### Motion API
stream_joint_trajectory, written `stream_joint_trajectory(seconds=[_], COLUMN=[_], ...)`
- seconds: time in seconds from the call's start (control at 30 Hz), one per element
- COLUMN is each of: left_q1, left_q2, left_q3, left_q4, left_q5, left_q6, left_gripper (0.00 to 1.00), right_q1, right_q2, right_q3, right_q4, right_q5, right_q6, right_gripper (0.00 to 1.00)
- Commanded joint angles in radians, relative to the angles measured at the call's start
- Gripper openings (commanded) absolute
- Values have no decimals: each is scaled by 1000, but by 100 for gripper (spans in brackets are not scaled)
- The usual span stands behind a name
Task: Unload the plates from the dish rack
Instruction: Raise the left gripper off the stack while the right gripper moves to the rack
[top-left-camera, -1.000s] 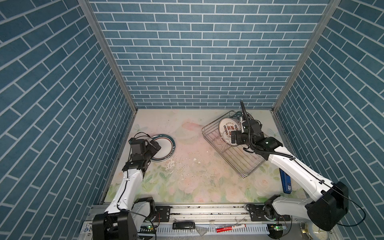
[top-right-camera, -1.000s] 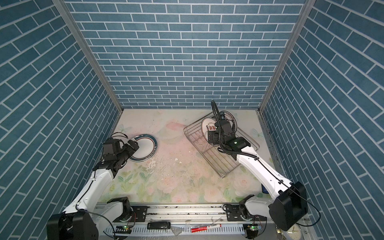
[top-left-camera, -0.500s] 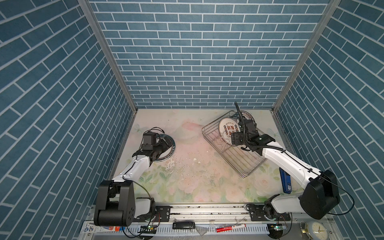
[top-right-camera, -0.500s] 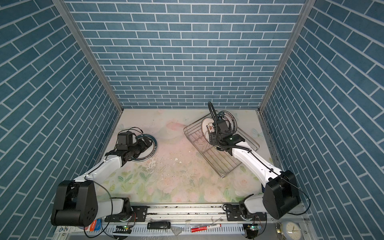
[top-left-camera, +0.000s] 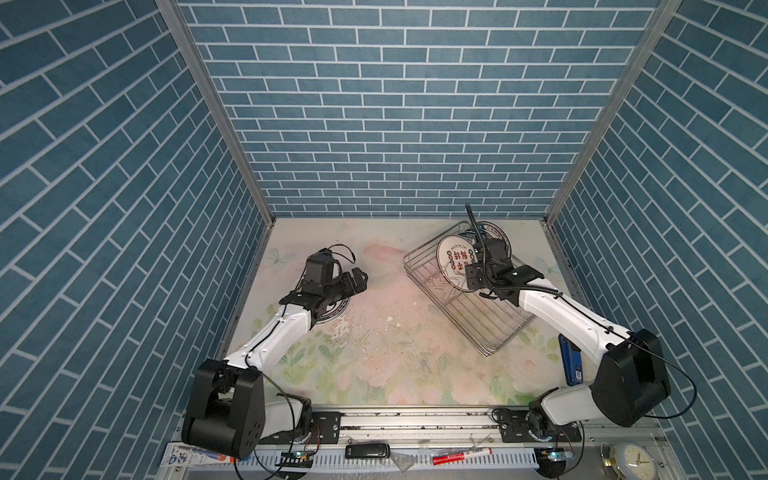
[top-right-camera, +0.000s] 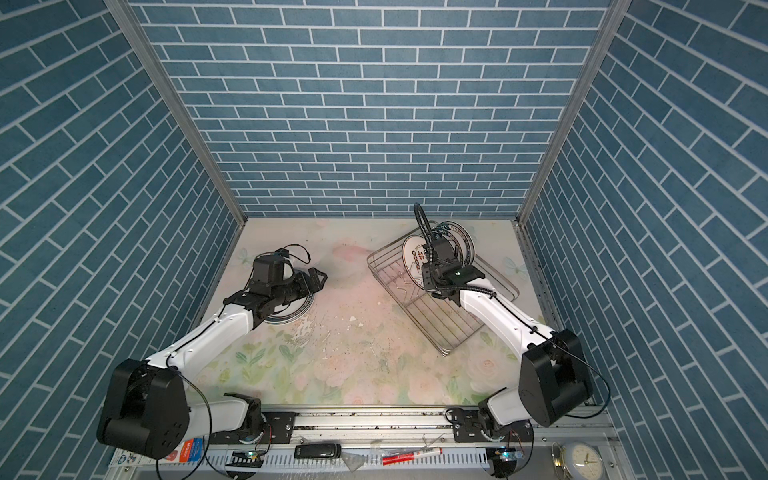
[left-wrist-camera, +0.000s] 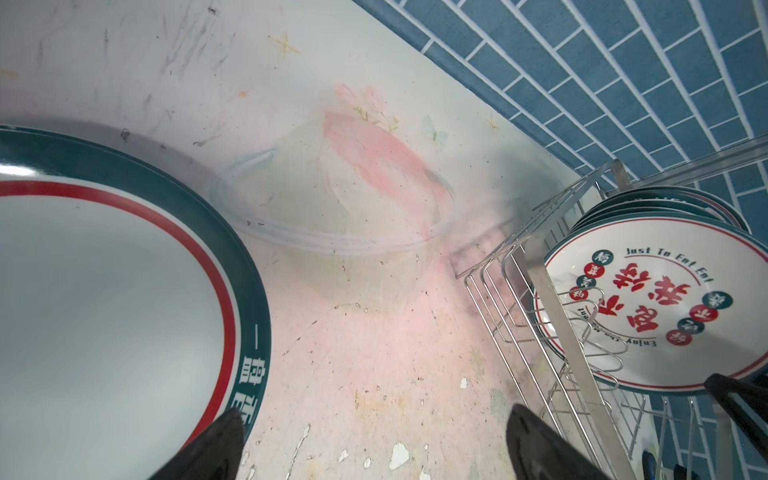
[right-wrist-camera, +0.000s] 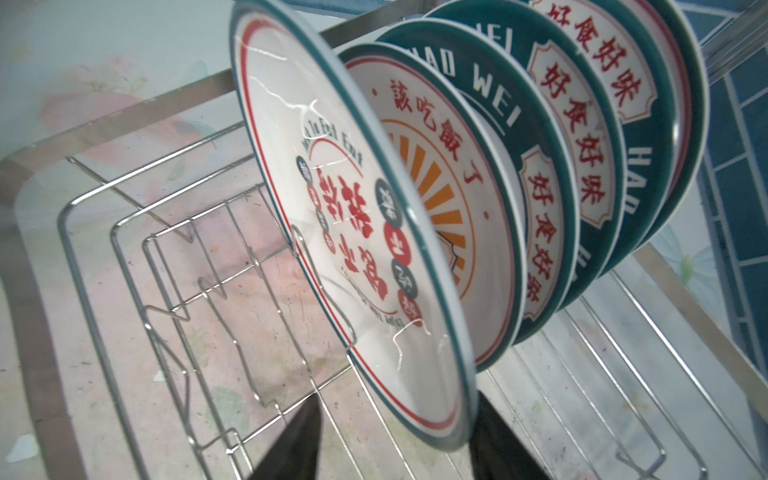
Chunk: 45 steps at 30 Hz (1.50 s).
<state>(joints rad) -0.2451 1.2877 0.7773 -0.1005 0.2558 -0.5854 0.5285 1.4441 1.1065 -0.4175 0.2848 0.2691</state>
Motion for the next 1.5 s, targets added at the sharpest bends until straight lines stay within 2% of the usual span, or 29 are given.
stream_joint_trajectory(seconds=[0.0,0.2,0.3,0.37,0.7,0.77,0.9,1.17,1.27,1.47], left_q1=[-13,-16,-17,-17,-19,-21,-25,-29,-51,-166], left_q2=[-13,-1,-3,-3,33,51,73,85,71,27], left_q3=[14,4,0,1,32,46,56,56,64,76], left_q4=[7,31,38,34,-6,-23,-25,-1,-9,-36], left_q5=[25,36,36,31,28,23,18,34,-9,-260], left_q6=[46,39,34,36,29,27,15,6,7,-14], left_gripper=[99,99,99,99,99,99,99,99,99,100], right_q1=[1,-1,-2,-2,-4,-4,-4,-4,-4,-4], right_q2=[27,57,77,94,119,114,107,102,99,58], right_q3=[52,54,60,70,53,44,33,28,27,16], right_q4=[34,75,95,97,144,158,167,177,179,187], right_q5=[-13,-41,-37,-38,-17,-16,1,9,23,16], right_q6=[-27,-46,-64,-70,-76,-77,-81,-88,-93,-93], right_gripper=[49,46,42,34,23,16,8,0,0,0])
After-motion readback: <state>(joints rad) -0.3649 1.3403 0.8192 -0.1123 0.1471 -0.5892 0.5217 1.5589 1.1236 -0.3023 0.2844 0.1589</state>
